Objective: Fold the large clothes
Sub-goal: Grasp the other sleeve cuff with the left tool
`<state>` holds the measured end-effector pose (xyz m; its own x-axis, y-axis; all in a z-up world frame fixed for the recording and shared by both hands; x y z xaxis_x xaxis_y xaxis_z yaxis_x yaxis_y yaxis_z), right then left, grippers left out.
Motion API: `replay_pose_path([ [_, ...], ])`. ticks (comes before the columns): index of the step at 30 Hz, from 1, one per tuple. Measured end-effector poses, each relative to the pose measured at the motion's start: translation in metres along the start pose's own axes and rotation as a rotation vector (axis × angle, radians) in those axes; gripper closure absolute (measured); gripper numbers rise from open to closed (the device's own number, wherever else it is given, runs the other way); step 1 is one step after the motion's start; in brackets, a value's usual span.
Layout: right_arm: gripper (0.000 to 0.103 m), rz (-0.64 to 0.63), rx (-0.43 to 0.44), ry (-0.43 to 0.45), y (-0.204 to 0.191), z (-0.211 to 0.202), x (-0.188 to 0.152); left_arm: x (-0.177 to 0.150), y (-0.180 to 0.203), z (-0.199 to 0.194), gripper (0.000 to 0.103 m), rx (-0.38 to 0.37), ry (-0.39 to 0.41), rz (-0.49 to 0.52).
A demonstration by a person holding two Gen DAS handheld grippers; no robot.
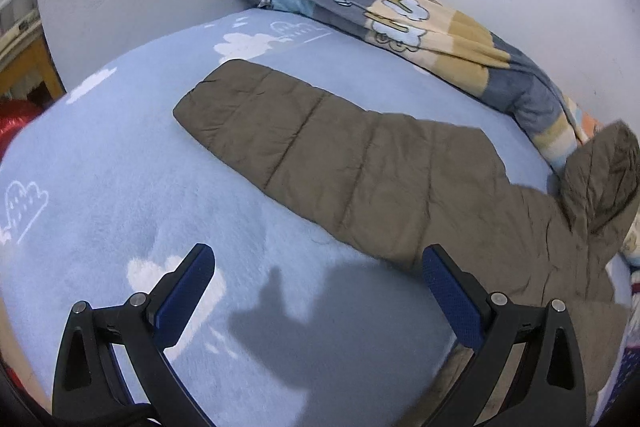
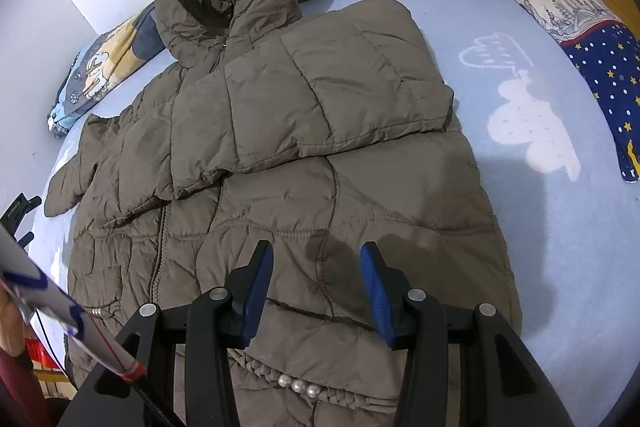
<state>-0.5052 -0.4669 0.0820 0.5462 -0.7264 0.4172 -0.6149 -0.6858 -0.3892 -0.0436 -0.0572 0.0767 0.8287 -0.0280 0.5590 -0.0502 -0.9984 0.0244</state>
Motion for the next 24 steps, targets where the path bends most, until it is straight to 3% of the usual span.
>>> replay_pose_path([
  [6,0.054,-0.006,0.002,-0.005,-0.002,0.001,-0.001,0.026,-0.033,0.021,0.0,-0.079,-0.042,-0.125],
  [9,0.054,-0.012,0.004,-0.012,-0.004,0.003,-0.001,0.038,-0.056,0.037,0.0,-0.156,-0.073,-0.224],
  [12,0.054,-0.02,-0.004,-0.015,-0.006,0.005,-0.002,0.043,-0.073,0.054,0.007,-0.199,-0.113,-0.307],
  [14,0.054,-0.021,-0.004,-0.019,-0.005,0.006,-0.002,0.044,-0.084,0.068,0.025,-0.224,-0.136,-0.359],
  [15,0.054,-0.022,-0.006,-0.021,-0.005,0.007,-0.002,0.044,-0.088,0.076,0.029,-0.236,-0.151,-0.385],
  [24,0.054,-0.008,-0.013,-0.027,0.001,0.011,-0.001,0.049,-0.129,0.124,0.035,-0.341,-0.175,-0.597],
])
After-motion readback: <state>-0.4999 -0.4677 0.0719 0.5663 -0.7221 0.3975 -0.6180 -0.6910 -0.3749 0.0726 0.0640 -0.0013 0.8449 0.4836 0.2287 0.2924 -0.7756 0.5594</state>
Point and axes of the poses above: each gripper's, at about its wrist camera, not at the fingertips, and z roughly the way its jaws point, y to its right, x to its top, the point moved 3 cm from there along z, roughly the way its jaws point, and after that the axes turned 10 degrees about x, right-handed, at the moved point
